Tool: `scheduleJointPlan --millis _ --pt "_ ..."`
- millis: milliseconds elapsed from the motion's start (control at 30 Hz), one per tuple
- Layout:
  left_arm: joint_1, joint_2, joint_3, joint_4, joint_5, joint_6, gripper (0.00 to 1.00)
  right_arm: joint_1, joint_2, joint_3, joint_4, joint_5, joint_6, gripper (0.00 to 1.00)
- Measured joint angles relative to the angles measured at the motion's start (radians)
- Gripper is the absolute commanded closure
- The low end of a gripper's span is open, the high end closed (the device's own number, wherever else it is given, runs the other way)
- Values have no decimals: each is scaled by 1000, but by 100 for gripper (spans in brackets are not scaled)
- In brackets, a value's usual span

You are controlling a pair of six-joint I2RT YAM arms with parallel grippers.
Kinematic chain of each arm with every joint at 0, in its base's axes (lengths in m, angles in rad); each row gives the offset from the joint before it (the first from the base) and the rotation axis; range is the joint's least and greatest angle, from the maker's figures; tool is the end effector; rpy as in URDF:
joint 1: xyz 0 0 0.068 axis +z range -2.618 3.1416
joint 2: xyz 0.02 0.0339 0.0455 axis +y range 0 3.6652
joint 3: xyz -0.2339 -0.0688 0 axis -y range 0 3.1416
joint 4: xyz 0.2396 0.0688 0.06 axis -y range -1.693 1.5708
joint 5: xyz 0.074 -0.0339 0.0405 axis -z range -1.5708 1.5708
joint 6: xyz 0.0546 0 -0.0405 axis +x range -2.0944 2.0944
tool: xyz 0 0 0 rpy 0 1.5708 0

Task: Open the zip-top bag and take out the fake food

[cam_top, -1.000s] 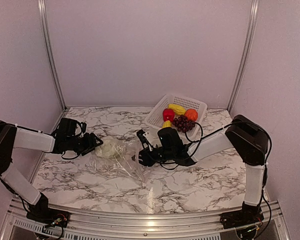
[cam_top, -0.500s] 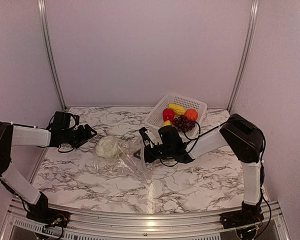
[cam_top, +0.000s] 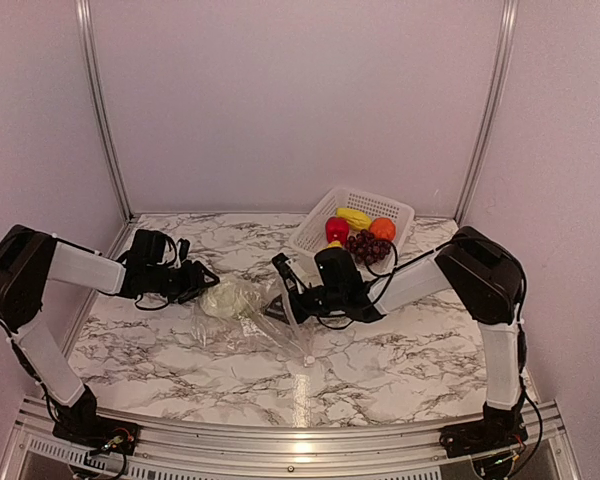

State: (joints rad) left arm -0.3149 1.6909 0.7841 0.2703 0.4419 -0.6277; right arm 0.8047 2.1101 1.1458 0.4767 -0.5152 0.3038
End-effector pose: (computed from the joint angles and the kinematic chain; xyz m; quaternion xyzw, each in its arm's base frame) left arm 0.3181 -0.1282 0.1207 -0.0382 0.8759 -0.3738 0.3026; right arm 0.2811 0.3309 0.0946 -0.3326 0.7702 0.4480 0.3090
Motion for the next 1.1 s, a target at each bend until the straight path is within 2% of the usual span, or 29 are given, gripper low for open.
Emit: scheduleJointPlan --millis 333,533,633,900,1100 --pt "-67 0 -135 219 18 -124 75 55 69 104 -19 -68 -18 62" --pt "-77 0 -161 273 26 -159 89 37 73 96 -27 -4 -2 59" --pt "-81 0 -161 274 31 -159 100 18 64 52 -13 60 16 60" --pt "-84 0 -161 271 40 -156 100 -15 -70 -153 22 239 43 63" --pt "-84 0 -161 271 40 -155 100 -8 -106 -179 83 129 13 67"
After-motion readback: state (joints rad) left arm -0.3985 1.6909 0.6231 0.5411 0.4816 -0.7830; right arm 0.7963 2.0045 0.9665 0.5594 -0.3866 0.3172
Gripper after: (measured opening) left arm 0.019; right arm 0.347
